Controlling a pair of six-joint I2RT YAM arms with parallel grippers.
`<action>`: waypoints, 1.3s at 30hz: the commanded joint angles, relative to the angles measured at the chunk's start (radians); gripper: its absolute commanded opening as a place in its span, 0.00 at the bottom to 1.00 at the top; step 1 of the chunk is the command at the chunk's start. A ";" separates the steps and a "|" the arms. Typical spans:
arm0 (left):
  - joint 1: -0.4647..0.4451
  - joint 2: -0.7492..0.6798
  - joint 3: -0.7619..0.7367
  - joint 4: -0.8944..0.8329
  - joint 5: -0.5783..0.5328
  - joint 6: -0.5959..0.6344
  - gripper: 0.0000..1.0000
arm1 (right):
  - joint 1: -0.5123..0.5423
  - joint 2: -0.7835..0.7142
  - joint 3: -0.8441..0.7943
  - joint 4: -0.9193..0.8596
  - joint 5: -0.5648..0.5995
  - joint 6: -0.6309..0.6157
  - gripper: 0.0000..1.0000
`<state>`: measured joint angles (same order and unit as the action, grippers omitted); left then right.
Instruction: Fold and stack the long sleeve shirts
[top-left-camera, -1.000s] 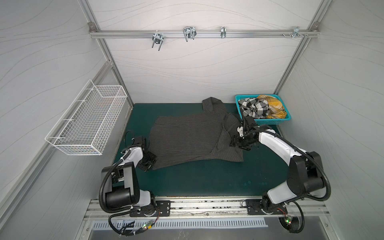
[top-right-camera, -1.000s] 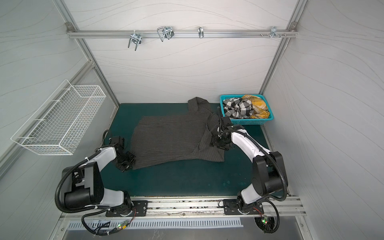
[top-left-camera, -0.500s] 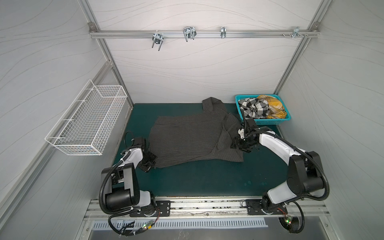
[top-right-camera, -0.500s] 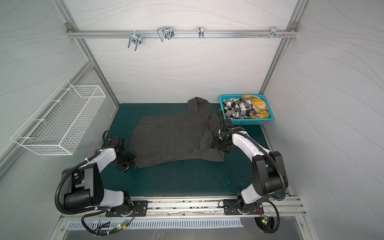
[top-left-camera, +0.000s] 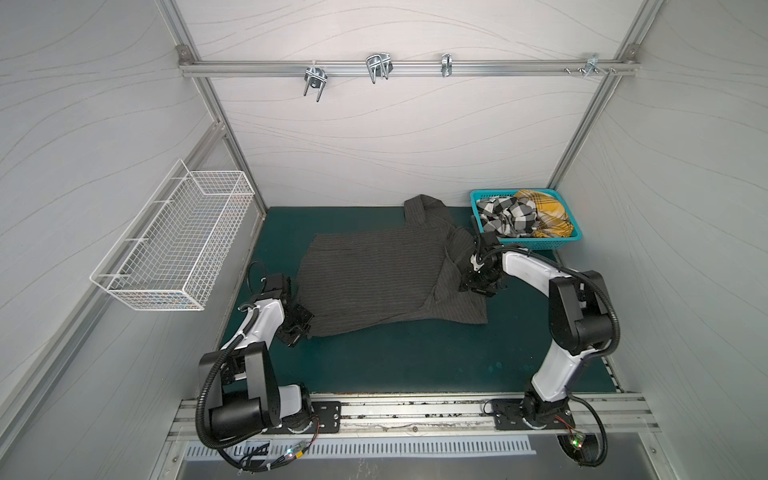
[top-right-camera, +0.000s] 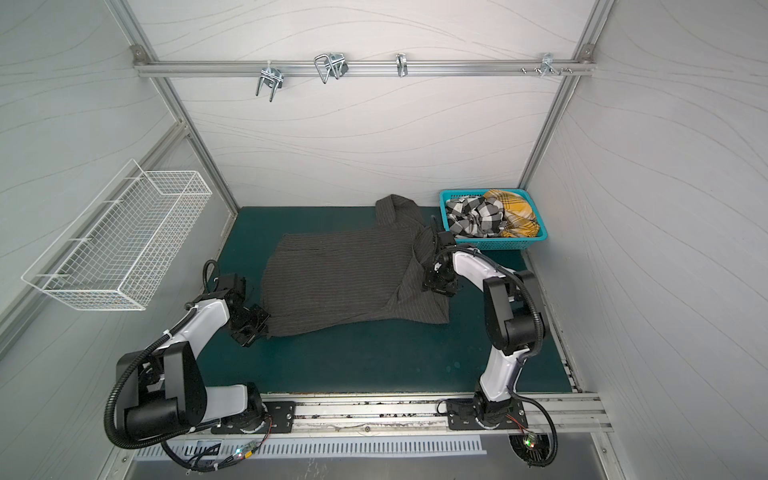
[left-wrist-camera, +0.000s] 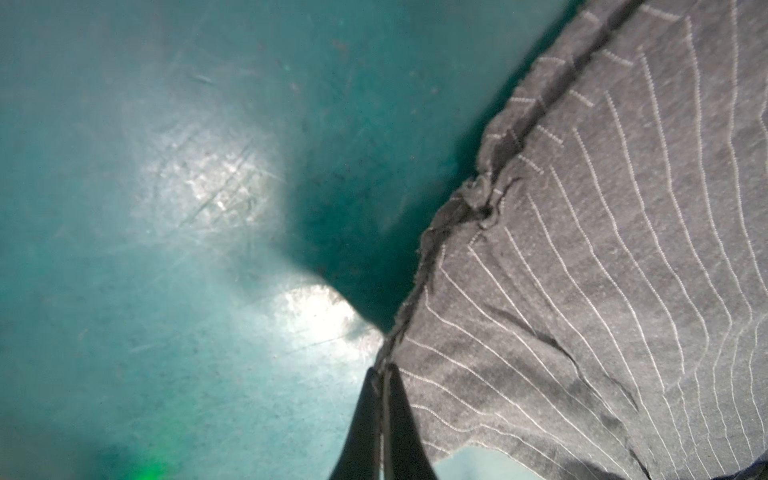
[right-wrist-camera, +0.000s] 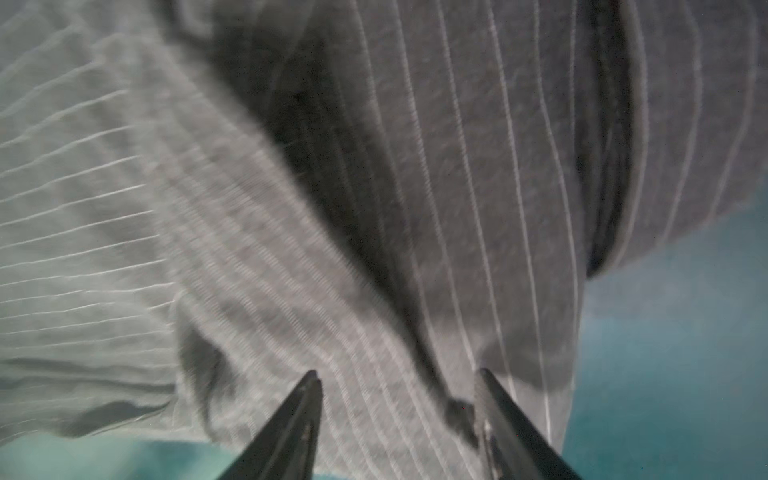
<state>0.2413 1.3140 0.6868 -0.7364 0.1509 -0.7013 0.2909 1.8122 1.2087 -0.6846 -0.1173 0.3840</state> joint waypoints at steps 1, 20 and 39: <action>-0.003 0.005 0.018 -0.012 0.001 0.013 0.00 | -0.005 0.036 0.036 0.002 0.022 -0.023 0.49; -0.002 -0.043 0.003 -0.038 -0.020 -0.011 0.00 | 0.034 -0.090 -0.047 -0.005 0.031 0.009 0.00; -0.072 -0.047 0.262 -0.118 -0.080 -0.113 0.00 | -0.037 -0.337 0.067 -0.101 0.021 0.063 0.00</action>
<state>0.1692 1.2148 0.8497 -0.8806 0.1005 -0.7990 0.2771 1.4380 1.1839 -0.7593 -0.0864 0.4538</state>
